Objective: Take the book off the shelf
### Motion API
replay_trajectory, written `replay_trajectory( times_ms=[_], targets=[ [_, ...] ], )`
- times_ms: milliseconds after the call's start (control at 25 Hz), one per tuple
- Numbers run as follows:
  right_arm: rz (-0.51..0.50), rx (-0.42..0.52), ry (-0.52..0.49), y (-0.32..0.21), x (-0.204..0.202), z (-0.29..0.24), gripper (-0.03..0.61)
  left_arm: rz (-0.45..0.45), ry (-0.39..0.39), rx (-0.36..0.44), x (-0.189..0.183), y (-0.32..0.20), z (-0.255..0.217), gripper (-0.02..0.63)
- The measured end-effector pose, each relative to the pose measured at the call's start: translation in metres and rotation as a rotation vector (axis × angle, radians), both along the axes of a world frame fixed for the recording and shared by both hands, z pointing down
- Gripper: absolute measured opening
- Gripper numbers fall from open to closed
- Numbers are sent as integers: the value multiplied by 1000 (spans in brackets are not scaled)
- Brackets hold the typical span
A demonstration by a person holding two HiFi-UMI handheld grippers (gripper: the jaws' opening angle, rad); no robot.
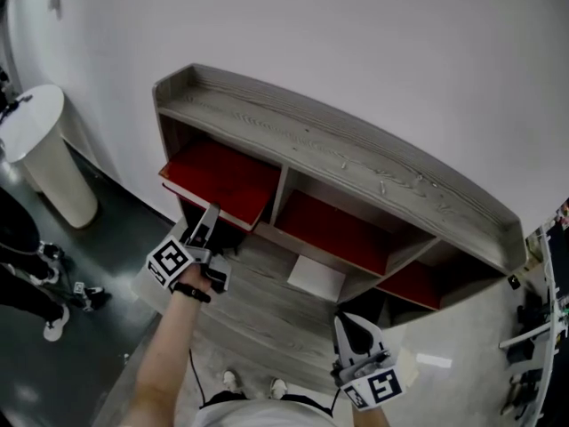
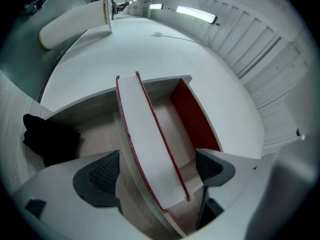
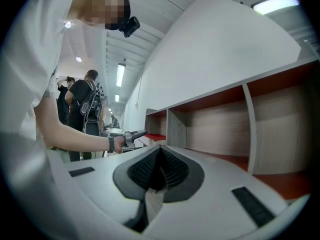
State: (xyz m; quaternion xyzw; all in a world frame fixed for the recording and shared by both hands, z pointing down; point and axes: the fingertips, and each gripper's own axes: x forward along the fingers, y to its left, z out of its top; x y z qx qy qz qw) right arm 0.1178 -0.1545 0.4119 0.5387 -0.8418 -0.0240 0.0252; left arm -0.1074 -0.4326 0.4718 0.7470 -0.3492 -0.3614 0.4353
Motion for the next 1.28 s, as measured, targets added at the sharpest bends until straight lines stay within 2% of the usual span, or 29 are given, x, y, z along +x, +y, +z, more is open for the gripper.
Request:
replay_trajectory(
  times_ms=[280, 440, 720, 840, 1280],
  targets=[
    [1, 5, 12, 0, -4, -4, 21, 7, 58, -63, 8, -22, 8, 465],
    [22, 3, 14, 4, 1, -5, 21, 26, 66, -42, 16, -29, 3, 463],
    [62, 0, 14, 12, 14, -4, 21, 24, 128, -32, 16, -33, 6, 455],
    [69, 1, 12, 14, 17, -4, 21, 41, 143, -10, 17, -31, 3, 313],
    [49, 19, 12, 17, 14, -9, 21, 49, 224, -22, 9, -21, 3, 281]
  ],
)
